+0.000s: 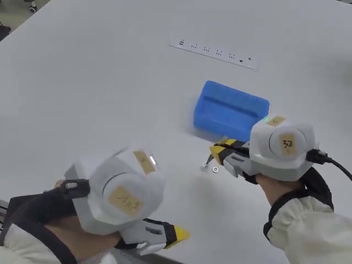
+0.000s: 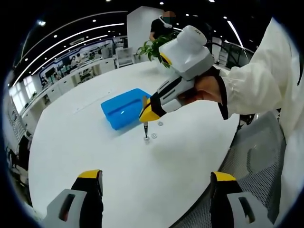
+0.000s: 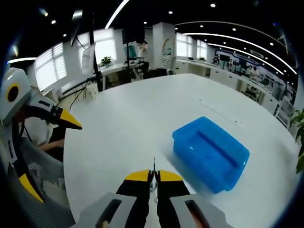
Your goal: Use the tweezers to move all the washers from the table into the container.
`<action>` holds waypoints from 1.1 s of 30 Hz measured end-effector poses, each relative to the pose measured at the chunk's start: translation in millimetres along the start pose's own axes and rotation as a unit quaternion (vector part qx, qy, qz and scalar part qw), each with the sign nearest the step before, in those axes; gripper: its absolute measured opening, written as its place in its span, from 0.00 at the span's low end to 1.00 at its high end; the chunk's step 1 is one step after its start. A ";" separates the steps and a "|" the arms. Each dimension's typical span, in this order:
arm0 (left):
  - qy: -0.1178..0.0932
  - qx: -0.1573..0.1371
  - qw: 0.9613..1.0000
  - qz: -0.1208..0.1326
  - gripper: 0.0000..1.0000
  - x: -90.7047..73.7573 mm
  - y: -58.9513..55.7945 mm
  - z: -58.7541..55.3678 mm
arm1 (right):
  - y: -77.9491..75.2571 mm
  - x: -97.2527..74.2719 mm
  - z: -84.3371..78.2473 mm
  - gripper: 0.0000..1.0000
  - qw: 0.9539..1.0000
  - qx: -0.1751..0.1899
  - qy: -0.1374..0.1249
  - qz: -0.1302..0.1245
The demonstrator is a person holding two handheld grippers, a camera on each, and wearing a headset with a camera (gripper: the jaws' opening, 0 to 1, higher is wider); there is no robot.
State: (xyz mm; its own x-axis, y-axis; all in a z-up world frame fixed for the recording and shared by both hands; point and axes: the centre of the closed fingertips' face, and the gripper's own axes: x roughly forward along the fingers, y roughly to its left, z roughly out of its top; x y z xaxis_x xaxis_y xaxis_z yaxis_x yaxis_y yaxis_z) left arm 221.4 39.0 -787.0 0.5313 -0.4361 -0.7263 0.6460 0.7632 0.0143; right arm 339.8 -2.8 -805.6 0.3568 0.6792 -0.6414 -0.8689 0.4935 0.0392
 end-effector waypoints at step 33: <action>0.002 0.012 1.000 0.005 0.95 -4.7 -4.2 3.2 | -28.0 -20.9 57.0 0.00 0.997 0.027 -0.068 -0.025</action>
State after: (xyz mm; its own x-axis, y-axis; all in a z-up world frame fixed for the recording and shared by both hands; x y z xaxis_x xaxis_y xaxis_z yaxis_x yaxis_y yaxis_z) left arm 217.9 36.2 -781.4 0.5351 -0.4263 -0.7293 0.6534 0.7561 0.0375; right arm 376.3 0.1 -749.6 0.4454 0.7185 -0.5342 -0.8304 0.5545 0.0534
